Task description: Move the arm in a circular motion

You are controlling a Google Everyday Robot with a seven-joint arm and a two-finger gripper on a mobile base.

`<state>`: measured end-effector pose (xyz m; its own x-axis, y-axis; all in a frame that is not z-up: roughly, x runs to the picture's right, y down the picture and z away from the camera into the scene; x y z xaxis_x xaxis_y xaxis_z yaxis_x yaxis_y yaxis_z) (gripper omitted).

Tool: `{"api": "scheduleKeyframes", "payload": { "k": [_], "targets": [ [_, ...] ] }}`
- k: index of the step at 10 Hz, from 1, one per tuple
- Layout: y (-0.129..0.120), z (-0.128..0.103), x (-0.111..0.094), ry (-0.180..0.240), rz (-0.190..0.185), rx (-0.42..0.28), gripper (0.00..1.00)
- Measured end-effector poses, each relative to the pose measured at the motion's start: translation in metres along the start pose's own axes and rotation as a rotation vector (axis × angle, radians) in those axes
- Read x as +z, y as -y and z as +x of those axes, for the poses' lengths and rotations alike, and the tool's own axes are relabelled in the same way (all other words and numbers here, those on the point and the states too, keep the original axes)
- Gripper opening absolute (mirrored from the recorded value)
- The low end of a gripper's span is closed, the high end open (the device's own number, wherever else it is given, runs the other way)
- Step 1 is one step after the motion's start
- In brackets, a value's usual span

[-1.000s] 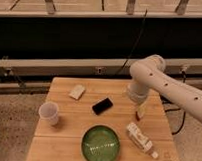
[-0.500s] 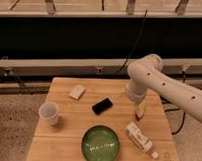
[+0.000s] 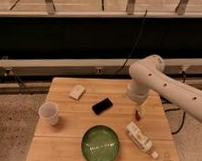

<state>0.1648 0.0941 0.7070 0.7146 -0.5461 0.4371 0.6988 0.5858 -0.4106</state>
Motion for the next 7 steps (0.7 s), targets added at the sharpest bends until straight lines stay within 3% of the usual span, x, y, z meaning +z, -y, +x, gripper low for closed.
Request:
{"api": "scheduleKeyframes", "payload": {
  "k": [7],
  "targets": [
    [-0.0032, 0.0117, 0.0022, -0.006, -0.001, -0.029, 0.80]
  ]
}}
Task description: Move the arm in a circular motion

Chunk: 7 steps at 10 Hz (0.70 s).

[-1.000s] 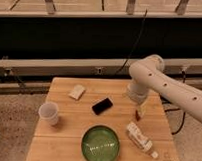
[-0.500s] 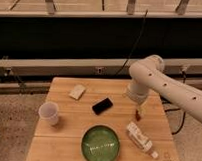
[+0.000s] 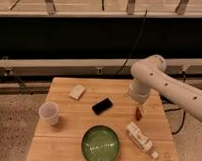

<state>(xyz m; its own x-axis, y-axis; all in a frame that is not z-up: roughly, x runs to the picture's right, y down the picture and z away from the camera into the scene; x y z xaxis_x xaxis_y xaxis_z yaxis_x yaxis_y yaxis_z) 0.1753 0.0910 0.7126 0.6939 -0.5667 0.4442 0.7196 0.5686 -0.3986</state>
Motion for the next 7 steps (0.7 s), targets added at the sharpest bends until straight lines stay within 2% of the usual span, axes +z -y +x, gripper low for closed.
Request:
{"api": "scheduleKeyframes", "payload": {
  "k": [7],
  "targets": [
    [-0.0013, -0.0018, 0.0025, -0.004, -0.003, -0.050, 0.80]
  ]
}}
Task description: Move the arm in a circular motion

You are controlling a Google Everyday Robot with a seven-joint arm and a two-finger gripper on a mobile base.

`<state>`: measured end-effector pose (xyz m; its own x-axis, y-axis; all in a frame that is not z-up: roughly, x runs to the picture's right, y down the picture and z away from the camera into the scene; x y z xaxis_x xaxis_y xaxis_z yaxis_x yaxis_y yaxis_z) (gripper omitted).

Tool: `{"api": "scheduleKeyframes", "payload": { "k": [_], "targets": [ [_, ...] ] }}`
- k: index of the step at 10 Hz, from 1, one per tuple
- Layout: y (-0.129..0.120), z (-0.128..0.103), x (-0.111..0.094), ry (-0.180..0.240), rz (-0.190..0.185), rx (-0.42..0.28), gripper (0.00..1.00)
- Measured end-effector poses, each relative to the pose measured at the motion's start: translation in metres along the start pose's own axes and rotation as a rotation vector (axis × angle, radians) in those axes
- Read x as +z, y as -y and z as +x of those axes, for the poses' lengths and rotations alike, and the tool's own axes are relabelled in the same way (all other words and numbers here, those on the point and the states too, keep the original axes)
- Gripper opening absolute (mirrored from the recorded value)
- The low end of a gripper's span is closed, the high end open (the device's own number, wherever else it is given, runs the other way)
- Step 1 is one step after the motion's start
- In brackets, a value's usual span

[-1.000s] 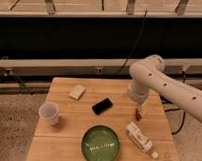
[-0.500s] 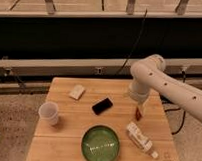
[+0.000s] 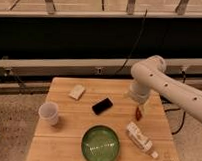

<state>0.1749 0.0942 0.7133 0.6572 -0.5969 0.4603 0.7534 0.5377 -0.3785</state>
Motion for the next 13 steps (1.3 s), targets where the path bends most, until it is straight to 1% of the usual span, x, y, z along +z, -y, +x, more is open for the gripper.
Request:
{"api": "scheduleKeyframes", "payload": {
  "k": [2, 5, 10, 13],
  "targets": [
    [-0.0014, 0.0033, 0.0003, -0.001, 0.001, -0.003, 0.80],
    [0.0032, 0.0067, 0.0011, -0.002, 0.004, -0.026, 0.80],
    [0.0010, 0.0027, 0.0012, -0.005, -0.001, -0.058, 0.80],
    [0.0021, 0.0062, 0.0023, -0.007, 0.001, -0.076, 0.80]
  ]
}}
